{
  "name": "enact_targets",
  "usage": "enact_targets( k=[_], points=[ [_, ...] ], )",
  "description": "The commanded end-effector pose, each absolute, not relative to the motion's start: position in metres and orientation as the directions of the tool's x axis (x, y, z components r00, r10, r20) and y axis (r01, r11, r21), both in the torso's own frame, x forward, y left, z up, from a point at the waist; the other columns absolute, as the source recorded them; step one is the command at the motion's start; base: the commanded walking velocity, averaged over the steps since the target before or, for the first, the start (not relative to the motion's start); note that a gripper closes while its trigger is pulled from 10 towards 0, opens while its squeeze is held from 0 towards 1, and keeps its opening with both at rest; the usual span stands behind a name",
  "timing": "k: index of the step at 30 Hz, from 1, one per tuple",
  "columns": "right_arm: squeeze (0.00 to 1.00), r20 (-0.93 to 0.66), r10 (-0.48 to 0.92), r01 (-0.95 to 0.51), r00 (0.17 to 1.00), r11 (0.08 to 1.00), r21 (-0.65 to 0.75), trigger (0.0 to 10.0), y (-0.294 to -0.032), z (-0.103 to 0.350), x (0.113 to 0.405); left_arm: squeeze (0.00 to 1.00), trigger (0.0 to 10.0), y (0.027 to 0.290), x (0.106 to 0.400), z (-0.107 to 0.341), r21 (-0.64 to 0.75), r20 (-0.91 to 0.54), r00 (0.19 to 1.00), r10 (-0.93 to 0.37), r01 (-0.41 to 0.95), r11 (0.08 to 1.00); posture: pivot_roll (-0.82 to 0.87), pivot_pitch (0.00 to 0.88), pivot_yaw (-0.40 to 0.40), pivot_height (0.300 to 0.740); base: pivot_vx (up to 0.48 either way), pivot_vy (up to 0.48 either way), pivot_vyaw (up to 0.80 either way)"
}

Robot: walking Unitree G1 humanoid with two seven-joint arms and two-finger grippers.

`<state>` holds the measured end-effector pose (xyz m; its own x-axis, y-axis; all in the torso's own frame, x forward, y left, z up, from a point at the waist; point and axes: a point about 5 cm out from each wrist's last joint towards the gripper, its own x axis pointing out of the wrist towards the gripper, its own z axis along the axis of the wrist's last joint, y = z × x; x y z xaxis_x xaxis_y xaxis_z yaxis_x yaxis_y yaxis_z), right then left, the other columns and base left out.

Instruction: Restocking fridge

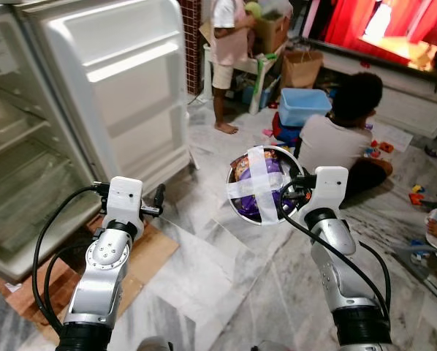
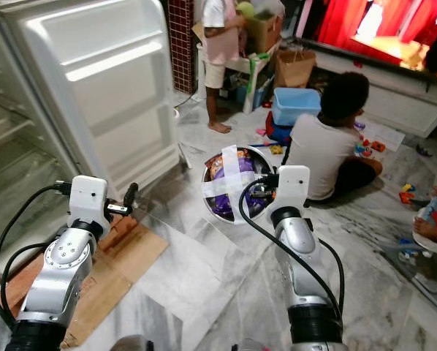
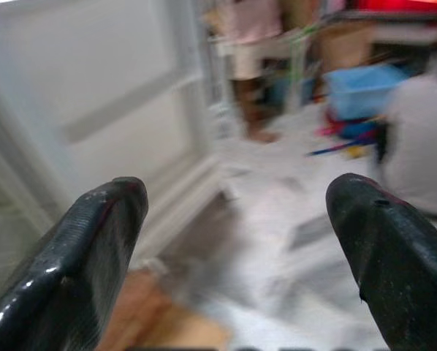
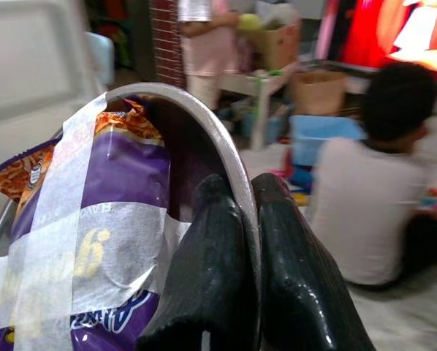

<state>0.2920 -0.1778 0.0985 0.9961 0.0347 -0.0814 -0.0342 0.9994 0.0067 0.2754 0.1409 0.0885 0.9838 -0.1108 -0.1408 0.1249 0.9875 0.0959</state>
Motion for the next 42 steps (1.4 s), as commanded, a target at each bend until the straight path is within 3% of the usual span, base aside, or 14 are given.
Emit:
enact_targets(
  k=[1,11,19,27,42],
  points=[
    [0.0,-0.008,0.077,-0.077,0.997,0.997,-0.005,10.0,-0.169,0.113,0.298,0.0,10.0,0.157,0.278,0.093,0.114,-0.131,0.99,-0.044,0.06,0.992,0.04,0.0,-0.014,0.74,0.0,0.0,0.8],
    [0.0,0.008,0.135,-0.135,0.991,0.991,0.006,10.0,-0.16,0.117,0.3,0.0,10.0,0.17,0.281,0.097,0.079,-0.09,0.991,0.096,-0.089,0.993,0.05,0.0,-0.021,0.74,0.0,0.0,0.8],
    [0.0,0.012,0.15,-0.15,0.989,0.989,0.011,10.0,-0.158,0.117,0.3,0.0,10.0,0.172,0.281,0.096,0.082,-0.105,0.988,0.115,-0.107,0.991,0.04,0.0,-0.017,0.74,0.0,0.0,0.8],
    [0.0,0.014,0.164,-0.164,0.986,0.986,0.01,10.0,-0.156,0.116,0.298,0.0,10.0,0.175,0.281,0.094,0.075,-0.116,0.984,0.132,-0.124,0.989,0.05,0.0,-0.016,0.74,0.0,0.452,0.8],
    [0.0,0.012,0.183,-0.183,0.983,0.983,0.02,10.0,-0.155,0.116,0.298,0.0,10.0,0.186,0.278,0.095,0.062,-0.104,0.971,0.217,-0.211,0.976,0.04,0.0,-0.019,0.74,0.0,0.0,0.8]
  ],
)
